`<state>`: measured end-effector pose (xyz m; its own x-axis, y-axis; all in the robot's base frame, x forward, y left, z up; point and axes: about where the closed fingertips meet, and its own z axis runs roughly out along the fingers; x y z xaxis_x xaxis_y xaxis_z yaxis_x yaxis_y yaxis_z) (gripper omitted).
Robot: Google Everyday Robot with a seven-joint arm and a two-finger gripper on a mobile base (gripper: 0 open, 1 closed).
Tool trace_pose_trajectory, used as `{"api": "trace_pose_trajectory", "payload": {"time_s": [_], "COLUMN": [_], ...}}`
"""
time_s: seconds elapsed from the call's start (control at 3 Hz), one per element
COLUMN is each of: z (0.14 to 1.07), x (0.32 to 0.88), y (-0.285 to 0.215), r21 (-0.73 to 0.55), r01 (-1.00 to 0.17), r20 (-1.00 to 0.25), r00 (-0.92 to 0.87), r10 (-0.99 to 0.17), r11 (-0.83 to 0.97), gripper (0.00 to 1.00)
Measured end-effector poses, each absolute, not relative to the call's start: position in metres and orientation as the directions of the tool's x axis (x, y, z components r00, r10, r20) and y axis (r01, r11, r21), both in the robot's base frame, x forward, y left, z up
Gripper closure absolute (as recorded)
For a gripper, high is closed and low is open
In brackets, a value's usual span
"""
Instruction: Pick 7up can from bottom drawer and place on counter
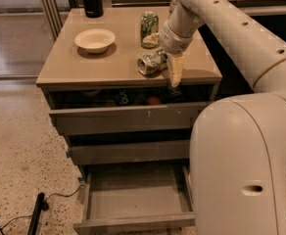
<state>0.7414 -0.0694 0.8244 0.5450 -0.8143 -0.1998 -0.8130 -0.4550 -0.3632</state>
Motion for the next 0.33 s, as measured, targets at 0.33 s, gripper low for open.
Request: {"api": "trace_pose_trajectory", "payload": {"time_s": [0.33], "z": [0.8244], "x": [0.7414], "y": [-0.0694], "r21": [-0.363], "r01": [-0.813], "r20": [-0.200], "r00": [0.545], "r10": [-0.814], "r11": [-0.455], "gripper": [0.00]}}
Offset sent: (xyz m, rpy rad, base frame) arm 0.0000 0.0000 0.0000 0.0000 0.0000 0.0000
